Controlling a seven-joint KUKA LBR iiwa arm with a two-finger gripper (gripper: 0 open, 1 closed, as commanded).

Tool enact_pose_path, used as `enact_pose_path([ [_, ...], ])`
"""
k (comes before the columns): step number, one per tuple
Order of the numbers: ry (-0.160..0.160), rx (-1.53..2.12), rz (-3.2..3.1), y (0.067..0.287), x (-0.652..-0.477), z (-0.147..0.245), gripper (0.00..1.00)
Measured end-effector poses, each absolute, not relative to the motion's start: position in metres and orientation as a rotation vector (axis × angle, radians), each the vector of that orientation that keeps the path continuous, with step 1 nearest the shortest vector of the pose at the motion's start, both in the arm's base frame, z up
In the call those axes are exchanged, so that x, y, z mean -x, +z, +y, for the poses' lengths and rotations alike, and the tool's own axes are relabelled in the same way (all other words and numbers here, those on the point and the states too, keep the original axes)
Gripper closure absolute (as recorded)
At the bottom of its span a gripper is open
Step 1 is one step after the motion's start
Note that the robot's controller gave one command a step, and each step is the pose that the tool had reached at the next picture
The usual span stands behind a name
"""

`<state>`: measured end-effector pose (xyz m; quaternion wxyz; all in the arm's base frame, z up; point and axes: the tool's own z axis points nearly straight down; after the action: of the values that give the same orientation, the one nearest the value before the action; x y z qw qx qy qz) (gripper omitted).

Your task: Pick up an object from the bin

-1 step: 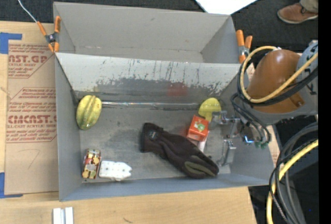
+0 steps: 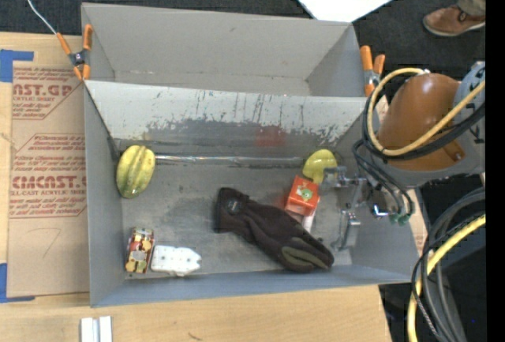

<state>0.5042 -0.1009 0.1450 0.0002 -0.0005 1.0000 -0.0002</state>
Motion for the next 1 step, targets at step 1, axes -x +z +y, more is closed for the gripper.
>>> enact_pose_path([
  [1, -0.004, 0.003, 3.127, 0.0767, -0.5166, -0.0452, 0.0],
])
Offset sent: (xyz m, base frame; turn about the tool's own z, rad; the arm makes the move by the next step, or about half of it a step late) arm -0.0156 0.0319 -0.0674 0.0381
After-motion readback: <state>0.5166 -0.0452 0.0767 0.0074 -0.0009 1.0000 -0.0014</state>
